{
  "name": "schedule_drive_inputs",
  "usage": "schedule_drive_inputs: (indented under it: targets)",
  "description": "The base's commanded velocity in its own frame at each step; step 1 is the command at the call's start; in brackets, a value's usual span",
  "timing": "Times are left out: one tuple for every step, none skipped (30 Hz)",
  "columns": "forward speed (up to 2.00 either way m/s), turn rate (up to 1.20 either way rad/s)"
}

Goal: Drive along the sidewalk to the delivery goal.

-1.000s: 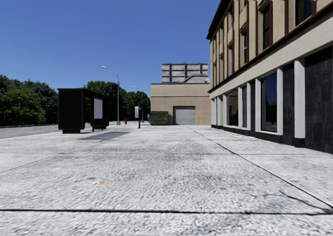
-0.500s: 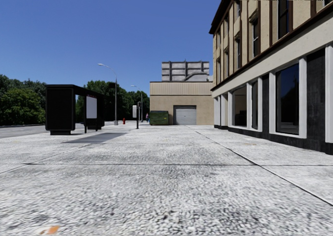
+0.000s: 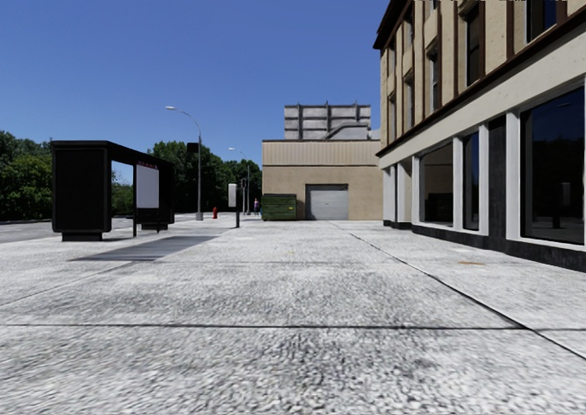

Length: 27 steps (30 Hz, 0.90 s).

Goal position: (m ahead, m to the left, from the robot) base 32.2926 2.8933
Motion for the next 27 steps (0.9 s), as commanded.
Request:
schedule_drive_inputs:
  targets:
    - [2.00, 0.00]
    - [2.00, 0.00]
    - [2.00, 0.00]
    - [2.00, 0.00]
    - [2.00, 0.00]
    - [2.00, 0.00]
    - [2.00, 0.00]
    - [2.00, 0.00]
    - [2.00, 0.00]
    - [2.00, 0.00]
    - [2.00, 0.00]
    - [2.00, 0.00]
    - [2.00, 0.00]
    - [2.00, 0.00]
    - [2.00, 0.00]
    - [2.00, 0.00]
    - [2.00, 0.00]
    - [2.00, 0.00]
    - [2.00, 0.00]
    - [2.00, 0.00]
    - [2.00, 0.00]
    - [2.00, 0.00]
    - [2.00, 0.00]
    - [2.00, 0.00]
    - [2.00, 0.00]
    - [2.00, 0.00]
    - [2.00, 0.00]
